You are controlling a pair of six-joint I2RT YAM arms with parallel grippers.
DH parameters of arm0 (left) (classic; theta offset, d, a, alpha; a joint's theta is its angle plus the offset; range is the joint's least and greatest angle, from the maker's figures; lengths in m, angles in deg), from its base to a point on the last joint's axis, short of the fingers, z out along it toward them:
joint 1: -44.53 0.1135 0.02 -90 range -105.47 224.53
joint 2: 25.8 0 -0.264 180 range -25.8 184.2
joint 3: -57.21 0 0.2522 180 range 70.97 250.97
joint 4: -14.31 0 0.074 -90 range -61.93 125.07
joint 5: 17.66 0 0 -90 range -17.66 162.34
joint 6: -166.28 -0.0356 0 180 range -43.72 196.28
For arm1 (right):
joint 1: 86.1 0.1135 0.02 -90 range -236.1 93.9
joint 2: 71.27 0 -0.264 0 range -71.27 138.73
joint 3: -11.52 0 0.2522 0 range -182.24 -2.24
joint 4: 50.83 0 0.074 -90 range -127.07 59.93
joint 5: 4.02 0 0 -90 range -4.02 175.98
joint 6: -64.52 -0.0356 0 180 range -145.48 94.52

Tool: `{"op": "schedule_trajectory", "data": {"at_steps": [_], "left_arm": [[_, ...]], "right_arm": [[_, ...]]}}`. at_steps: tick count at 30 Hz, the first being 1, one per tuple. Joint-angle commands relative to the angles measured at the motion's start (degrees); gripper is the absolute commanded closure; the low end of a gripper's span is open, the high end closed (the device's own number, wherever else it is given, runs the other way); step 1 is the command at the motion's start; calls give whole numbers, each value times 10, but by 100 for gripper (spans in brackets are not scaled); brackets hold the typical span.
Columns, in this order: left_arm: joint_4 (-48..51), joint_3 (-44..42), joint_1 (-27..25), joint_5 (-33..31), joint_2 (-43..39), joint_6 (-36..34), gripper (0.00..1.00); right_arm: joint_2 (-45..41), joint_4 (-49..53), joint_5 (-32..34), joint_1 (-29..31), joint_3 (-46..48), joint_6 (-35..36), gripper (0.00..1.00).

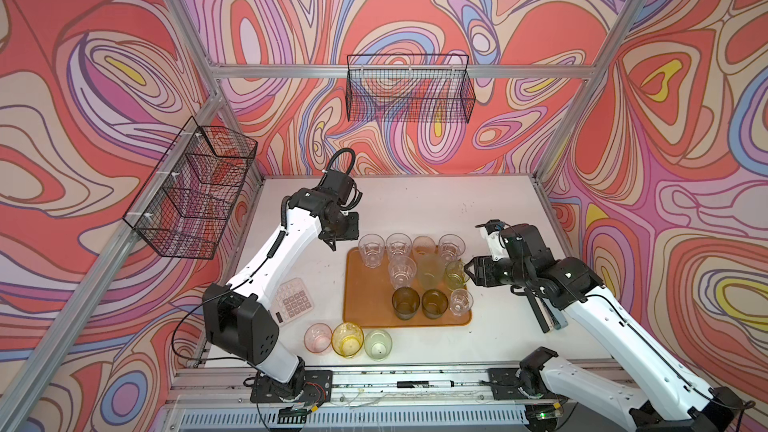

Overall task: Place the glasses into the tray
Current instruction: 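Raise the left gripper and move it toward the pink and yellow glasses nearer the robot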

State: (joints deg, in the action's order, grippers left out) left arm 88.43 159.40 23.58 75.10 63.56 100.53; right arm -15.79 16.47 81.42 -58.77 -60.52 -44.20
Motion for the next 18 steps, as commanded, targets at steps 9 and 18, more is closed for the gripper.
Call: {"op": "schedule_trajectory", "data": {"at_steps": [9, 18], "left_arm": [[110, -28, 19, -58, -90, 64, 41], [175, -65, 33, -78, -146, 118, 41]], "right_arm": [[-13, -7, -4, -2, 10, 0, 33], [-13, -3, -4, -2, 4, -2, 33]]}}
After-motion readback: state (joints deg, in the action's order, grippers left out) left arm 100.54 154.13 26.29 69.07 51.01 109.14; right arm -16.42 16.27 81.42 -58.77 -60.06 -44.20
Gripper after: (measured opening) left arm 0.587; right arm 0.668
